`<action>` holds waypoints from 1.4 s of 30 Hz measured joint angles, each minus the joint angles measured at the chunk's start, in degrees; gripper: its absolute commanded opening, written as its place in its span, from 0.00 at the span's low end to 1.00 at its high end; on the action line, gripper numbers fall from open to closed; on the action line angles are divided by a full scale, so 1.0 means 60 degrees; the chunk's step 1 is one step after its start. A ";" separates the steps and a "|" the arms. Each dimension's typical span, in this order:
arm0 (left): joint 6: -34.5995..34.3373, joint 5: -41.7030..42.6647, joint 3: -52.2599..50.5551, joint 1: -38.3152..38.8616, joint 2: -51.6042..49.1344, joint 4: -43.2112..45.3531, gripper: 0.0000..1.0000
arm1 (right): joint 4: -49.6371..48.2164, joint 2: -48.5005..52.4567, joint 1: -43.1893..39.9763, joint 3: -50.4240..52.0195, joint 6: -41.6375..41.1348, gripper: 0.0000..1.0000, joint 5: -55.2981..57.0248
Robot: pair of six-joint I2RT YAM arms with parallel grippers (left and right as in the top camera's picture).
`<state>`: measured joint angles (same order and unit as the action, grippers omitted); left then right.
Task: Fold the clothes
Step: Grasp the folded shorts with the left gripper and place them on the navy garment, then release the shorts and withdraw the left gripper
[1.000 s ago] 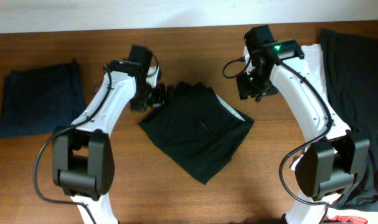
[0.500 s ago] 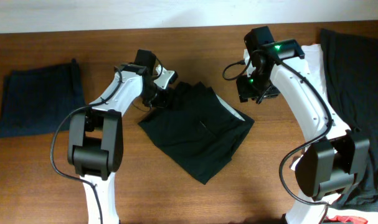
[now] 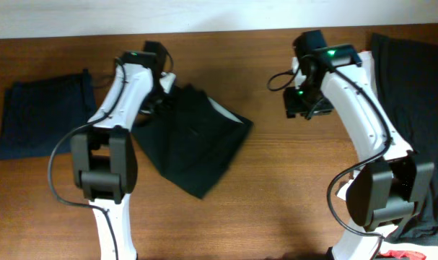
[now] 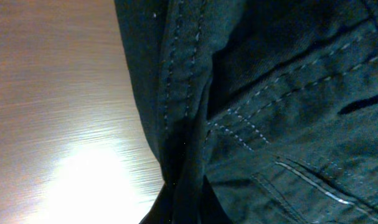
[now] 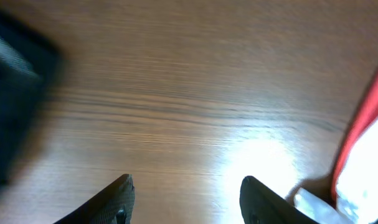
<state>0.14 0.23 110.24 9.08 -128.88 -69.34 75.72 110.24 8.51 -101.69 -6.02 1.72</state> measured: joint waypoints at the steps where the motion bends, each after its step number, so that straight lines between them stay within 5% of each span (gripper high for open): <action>1: -0.0091 -0.0692 0.0160 -0.0175 0.0171 -0.0098 0.00 | 0.0087 -0.0004 -0.0189 0.0000 -0.0004 0.58 0.0004; 7: -0.0259 -0.3679 0.0193 -0.0739 0.2073 -0.0248 0.01 | 0.0313 -0.0004 -0.0747 0.0000 0.0000 0.59 0.0000; 12: -0.0288 -0.5198 0.0240 -0.1934 0.3071 0.0991 0.00 | 0.0321 -0.0004 -0.0747 0.0000 0.0000 0.58 0.0004; 22: -0.0291 -0.3603 0.0237 -0.4870 0.3067 0.1789 0.01 | 0.0459 -0.0004 -0.0747 0.0000 -0.0004 0.58 0.0004; 23: -0.0291 -0.3483 0.0237 -0.5031 0.3064 0.1789 0.08 | 0.0470 0.0000 -0.0747 0.0000 0.0000 0.58 0.0000; 24: -0.0288 -0.3304 0.0237 -0.5224 0.3049 0.1814 0.30 | 0.0495 -0.0004 -0.0747 0.0000 0.0000 0.58 0.0004; 25: -0.0280 -0.3220 0.0237 -0.5370 0.3009 0.1829 0.57 | 0.0503 -0.0004 -0.0747 0.0000 -0.0004 0.58 0.0004; 26: -0.0302 -0.3202 0.0237 -0.5512 0.2932 0.1854 0.99 | 0.0514 0.0000 -0.0747 0.0000 -0.0004 0.58 0.0004; 34: -0.0743 -0.3166 0.0237 -0.6036 0.2481 0.1927 0.99 | 0.0528 -0.0004 -0.0747 0.0000 0.0007 0.59 0.0004; 39: -0.0761 -0.1632 0.0237 -0.5941 0.2477 0.1883 0.99 | 0.0514 0.0000 -0.0747 0.0000 -0.0018 0.99 -0.0069; 42: -0.0790 -0.0845 0.0237 -0.5064 0.2477 0.1475 0.99 | 0.0484 -0.0004 -0.0747 0.0000 -0.0004 0.99 -0.0503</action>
<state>-4.60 -4.84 111.66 -21.30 -114.02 -60.49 78.63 110.21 4.03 -101.69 -6.04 -1.30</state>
